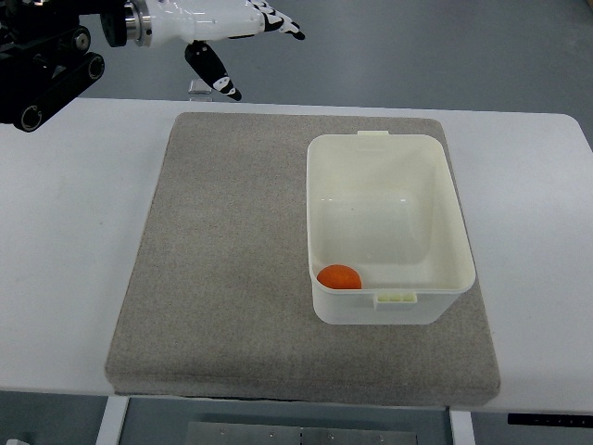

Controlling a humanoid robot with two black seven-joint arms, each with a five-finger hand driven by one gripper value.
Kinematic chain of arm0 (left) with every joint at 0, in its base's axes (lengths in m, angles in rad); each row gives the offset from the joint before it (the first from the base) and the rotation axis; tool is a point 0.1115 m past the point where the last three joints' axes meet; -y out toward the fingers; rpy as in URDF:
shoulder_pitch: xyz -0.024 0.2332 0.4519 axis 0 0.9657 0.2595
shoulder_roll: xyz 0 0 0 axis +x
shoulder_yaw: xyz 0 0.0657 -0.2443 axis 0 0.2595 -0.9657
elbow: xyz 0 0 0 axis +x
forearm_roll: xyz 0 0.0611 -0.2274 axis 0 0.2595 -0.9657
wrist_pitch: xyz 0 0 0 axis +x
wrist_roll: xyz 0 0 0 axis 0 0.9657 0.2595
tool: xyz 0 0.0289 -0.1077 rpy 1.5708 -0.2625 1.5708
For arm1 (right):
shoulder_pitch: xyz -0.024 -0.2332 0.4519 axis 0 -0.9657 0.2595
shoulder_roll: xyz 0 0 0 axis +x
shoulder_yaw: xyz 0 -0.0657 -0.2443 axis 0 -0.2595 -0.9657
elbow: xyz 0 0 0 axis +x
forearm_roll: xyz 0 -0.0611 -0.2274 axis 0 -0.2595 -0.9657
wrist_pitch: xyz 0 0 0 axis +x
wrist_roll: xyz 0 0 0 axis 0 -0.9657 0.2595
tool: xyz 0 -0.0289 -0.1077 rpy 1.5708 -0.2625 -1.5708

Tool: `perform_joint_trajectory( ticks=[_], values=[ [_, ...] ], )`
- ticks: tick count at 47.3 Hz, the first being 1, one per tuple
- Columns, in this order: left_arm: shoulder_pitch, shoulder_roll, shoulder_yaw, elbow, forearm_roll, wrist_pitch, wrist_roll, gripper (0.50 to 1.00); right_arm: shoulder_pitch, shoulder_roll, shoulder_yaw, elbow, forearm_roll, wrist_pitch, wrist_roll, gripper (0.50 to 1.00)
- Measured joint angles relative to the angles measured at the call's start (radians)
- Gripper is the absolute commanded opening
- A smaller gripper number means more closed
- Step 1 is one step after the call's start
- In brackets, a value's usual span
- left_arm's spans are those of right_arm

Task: Put orange in box with left hand

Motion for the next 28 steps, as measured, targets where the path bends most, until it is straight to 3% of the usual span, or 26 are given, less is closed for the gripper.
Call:
perform_joint_trajectory(
  ticks=[5,13,28],
  values=[
    [0.023,-0.008,0.006,0.103,-0.14,0.034,0.0,0.964,0.0,0.0,0.0,0.0,0.0,0.0,0.0,0.926],
    [0.052,-0.024,0.016,0.155,-0.399,0.041,0.0,0.964,0.0,0.0,0.0,0.0,0.0,0.0,0.0,0.926],
    [0.171,-0.176,0.014,0.28,-0.679,0.027,0.0,0.96,0.0,0.0,0.0,0.0,0.0,0.0,0.0,0.926]
  ],
)
